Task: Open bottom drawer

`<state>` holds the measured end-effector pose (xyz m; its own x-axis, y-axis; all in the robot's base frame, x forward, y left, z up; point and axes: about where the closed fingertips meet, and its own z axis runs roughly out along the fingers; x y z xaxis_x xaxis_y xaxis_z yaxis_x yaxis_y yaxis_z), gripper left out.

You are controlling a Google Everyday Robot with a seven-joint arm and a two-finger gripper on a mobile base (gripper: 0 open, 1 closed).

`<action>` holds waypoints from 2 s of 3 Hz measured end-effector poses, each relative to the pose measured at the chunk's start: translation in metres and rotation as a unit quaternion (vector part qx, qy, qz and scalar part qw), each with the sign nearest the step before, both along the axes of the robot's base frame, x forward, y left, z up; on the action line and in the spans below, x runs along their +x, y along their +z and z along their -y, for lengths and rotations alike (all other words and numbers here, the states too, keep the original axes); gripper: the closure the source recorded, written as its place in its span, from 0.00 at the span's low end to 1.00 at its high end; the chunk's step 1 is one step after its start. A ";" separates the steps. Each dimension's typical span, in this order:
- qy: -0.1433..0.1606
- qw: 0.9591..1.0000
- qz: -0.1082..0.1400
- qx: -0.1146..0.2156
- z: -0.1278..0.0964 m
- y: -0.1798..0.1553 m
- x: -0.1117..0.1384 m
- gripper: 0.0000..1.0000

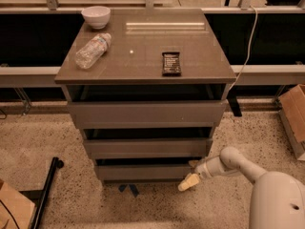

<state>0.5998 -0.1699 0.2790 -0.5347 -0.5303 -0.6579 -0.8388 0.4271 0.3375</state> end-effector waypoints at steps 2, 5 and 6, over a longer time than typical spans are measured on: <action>-0.035 0.998 0.019 0.044 0.000 -0.040 0.024 0.00; -0.030 0.998 0.002 0.057 -0.011 -0.068 0.041 0.18; -0.030 0.998 0.002 0.057 -0.011 -0.066 0.041 0.49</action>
Offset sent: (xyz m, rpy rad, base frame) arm 0.0421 -0.0130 -0.0500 0.1122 -0.0724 -0.1101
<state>0.6404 -0.1589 0.2130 -0.5602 -0.4190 -0.7145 -0.8144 0.4361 0.3828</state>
